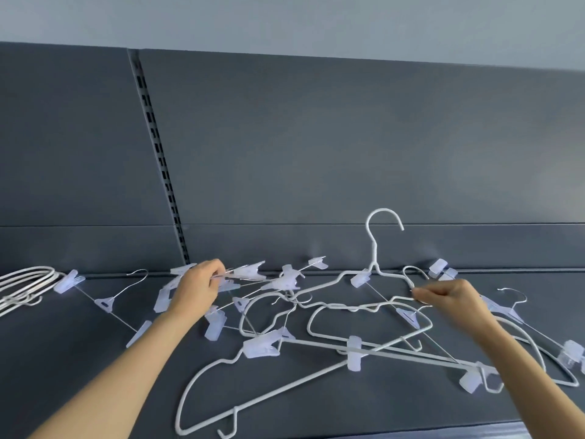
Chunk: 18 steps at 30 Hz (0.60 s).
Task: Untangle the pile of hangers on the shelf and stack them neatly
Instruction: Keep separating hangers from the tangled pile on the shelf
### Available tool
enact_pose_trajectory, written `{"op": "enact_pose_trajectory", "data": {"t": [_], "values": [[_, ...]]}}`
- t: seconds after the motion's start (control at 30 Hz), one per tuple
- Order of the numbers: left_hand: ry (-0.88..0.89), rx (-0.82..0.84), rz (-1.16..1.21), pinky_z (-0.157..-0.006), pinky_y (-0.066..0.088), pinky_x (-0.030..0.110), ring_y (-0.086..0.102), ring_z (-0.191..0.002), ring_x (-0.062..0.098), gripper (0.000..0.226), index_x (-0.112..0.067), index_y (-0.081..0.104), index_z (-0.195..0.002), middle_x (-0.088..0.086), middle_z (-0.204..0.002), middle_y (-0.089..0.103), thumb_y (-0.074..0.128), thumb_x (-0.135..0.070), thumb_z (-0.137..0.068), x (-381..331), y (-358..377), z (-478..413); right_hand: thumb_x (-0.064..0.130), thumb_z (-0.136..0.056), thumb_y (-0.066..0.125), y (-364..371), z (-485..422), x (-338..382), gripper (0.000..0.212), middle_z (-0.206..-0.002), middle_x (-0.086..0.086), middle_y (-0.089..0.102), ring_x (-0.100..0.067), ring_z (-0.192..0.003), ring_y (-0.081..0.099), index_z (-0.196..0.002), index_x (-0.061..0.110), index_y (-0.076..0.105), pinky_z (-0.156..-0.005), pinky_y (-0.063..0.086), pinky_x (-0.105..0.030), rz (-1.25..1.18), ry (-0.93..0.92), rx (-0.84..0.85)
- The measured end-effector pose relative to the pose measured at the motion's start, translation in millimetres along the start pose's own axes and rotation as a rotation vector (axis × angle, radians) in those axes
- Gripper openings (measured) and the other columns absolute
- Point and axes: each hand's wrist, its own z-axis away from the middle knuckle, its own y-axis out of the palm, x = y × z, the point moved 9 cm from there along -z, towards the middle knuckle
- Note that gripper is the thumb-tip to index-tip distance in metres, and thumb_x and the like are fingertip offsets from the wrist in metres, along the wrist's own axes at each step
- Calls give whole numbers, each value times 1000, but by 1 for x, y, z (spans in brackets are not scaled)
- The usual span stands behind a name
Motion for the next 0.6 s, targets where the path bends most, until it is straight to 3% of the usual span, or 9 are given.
{"op": "enact_pose_trajectory", "data": {"t": [0.07,0.17,0.27,0.37,0.47,0.6], "values": [[-62,66,-36,-61,36,30,47,-72,23,27,-15,50,-77,4,-78,55,44,11,-82,19,1,6,24,-80,69,-2,3,-2,21,-39,10,47,-5,-36,33,-62,14,73,-47,29,-24,-6,22,1],[-124,280,-141,-67,35,30,50,-83,25,41,-23,52,-86,0,-79,50,39,14,-77,41,15,16,25,-81,68,-1,8,-3,18,-31,8,36,-9,-32,27,-71,12,75,-46,23,-25,28,41,5],[-63,472,-330,-85,34,27,45,-115,21,60,-22,50,-123,1,-120,52,37,13,-75,39,28,21,24,-82,68,3,11,-2,15,-30,8,34,-10,-35,28,-72,15,75,-50,23,-27,37,36,10],[-40,404,-238,-102,30,27,35,-130,19,62,-18,50,-129,-3,-140,40,35,15,-79,20,20,15,23,-81,68,6,12,-1,11,-32,14,48,-9,-45,35,-73,18,74,-49,28,-27,5,34,14],[-11,297,-61,-93,34,23,47,-119,19,43,-12,59,-121,1,-129,50,37,6,-88,-15,17,8,26,-78,71,9,8,-7,18,-55,3,67,-16,-57,50,-60,30,74,-59,39,-27,-14,28,-7],[-7,501,0,-77,39,29,52,-85,20,21,-9,63,-101,3,-94,57,50,-21,-90,-44,55,16,22,-79,69,15,8,-7,13,-41,5,52,-7,-41,37,-67,20,73,-44,31,-19,-36,5,-34]]}}
